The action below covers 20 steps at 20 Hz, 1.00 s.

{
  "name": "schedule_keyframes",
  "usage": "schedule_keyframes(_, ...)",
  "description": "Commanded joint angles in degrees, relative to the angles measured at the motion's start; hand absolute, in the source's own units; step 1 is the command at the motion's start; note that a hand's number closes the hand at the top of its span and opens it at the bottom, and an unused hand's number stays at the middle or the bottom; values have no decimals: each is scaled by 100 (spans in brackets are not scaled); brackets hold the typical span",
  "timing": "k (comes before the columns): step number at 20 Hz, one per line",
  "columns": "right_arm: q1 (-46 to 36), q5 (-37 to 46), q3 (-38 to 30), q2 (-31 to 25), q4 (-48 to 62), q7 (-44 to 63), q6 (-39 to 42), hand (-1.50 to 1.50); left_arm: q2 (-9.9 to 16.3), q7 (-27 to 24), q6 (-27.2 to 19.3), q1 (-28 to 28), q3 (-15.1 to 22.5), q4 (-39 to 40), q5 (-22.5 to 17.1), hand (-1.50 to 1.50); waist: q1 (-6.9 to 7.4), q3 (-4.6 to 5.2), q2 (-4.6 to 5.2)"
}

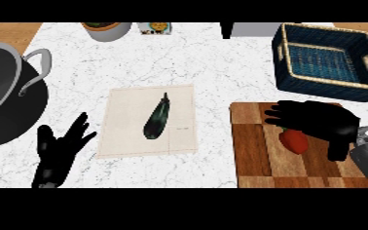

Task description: Pick the bell pepper from the cutting board and place it in the basket

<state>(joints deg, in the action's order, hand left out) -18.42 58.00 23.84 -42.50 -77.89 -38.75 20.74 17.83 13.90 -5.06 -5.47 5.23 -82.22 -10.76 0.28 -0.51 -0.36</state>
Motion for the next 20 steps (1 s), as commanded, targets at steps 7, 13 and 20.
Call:
schedule_keyframes(7,-58,586,-83,786,571,2,-271,-150,-308,68,-96,-194,165,91,404,0,7,50,42)
schedule_keyframes(13,146,823,-168,789,942,-218,-689,-150,-366,-1,-37,-484,92,59,385,0,6,48,39)
schedule_keyframes(20,-338,1038,-355,847,1119,-851,-1249,150,-269,-56,234,-146,-140,390,336,0,-1,51,43)
